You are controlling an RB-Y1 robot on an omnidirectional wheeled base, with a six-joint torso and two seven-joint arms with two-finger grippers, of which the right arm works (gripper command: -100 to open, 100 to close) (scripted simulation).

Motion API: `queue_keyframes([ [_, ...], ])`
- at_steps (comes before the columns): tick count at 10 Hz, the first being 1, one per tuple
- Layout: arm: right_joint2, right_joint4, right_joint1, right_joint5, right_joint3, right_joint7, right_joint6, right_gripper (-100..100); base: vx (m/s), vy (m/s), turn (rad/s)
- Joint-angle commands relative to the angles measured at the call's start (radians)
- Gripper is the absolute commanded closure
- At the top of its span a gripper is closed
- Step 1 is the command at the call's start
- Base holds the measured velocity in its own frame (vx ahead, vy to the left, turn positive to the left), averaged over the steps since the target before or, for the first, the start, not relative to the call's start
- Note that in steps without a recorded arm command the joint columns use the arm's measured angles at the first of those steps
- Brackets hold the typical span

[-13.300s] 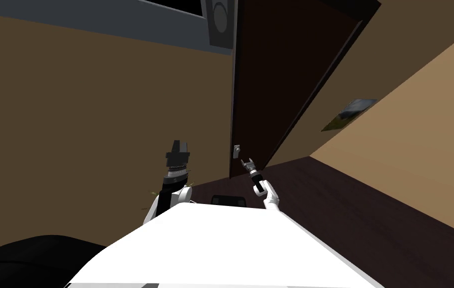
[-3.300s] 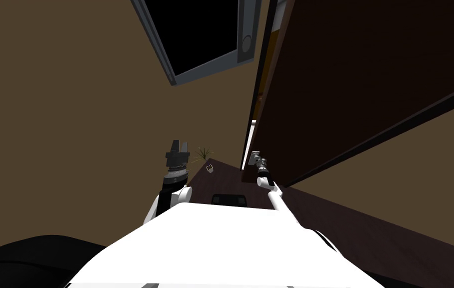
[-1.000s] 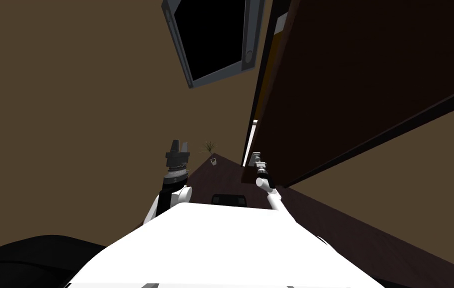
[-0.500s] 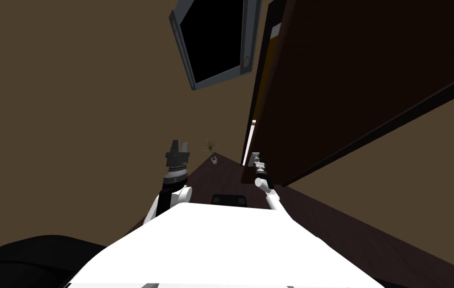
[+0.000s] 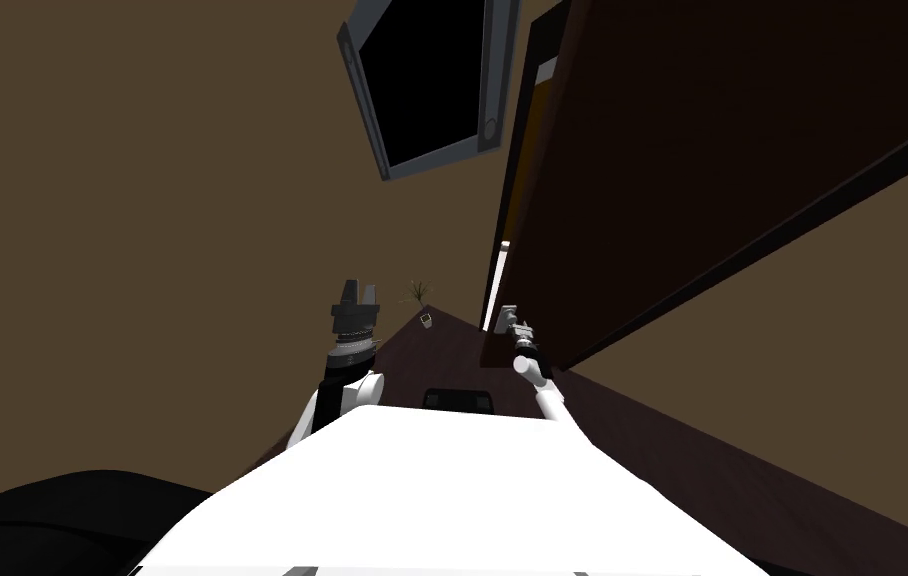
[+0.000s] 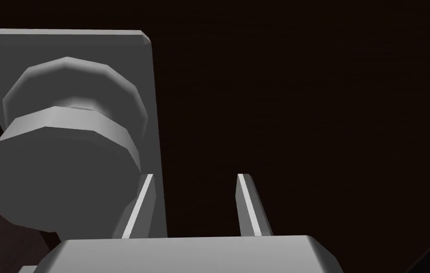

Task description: Pull the door open

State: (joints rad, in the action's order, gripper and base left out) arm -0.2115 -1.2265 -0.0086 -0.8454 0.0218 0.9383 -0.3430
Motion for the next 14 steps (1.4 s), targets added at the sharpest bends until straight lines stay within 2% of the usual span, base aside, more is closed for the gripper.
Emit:
queue_keyframes([
  [1, 0.007, -0.013, -0.021, -0.005, -0.001, -0.007, 0.029, -100, -0.005, 0.034, -0.059],
  [2, 0.004, -0.017, -0.032, -0.012, -0.013, -0.012, 0.057, -100, -0.007, 0.052, -0.061],
  [4, 0.001, -0.021, -0.042, -0.020, -0.024, -0.015, 0.084, -100, 0.009, 0.049, -0.054],
  [6, -0.004, -0.026, -0.056, -0.030, -0.040, -0.021, 0.121, -100, 0.011, 0.048, -0.044],
  [7, -0.011, -0.017, -0.032, -0.030, -0.049, -0.021, 0.112, -100, 0.016, -0.002, -0.062],
  [8, -0.011, -0.017, -0.032, -0.030, -0.049, -0.021, 0.112, 100, 0.010, -0.020, 0.026],
  [13, -0.011, -0.017, -0.032, -0.030, -0.049, -0.021, 0.112, 100, -0.004, 0.002, 0.002],
  [14, -0.017, -0.024, -0.021, -0.028, -0.022, -0.008, 0.089, -100, -0.116, -0.076, 0.169],
])
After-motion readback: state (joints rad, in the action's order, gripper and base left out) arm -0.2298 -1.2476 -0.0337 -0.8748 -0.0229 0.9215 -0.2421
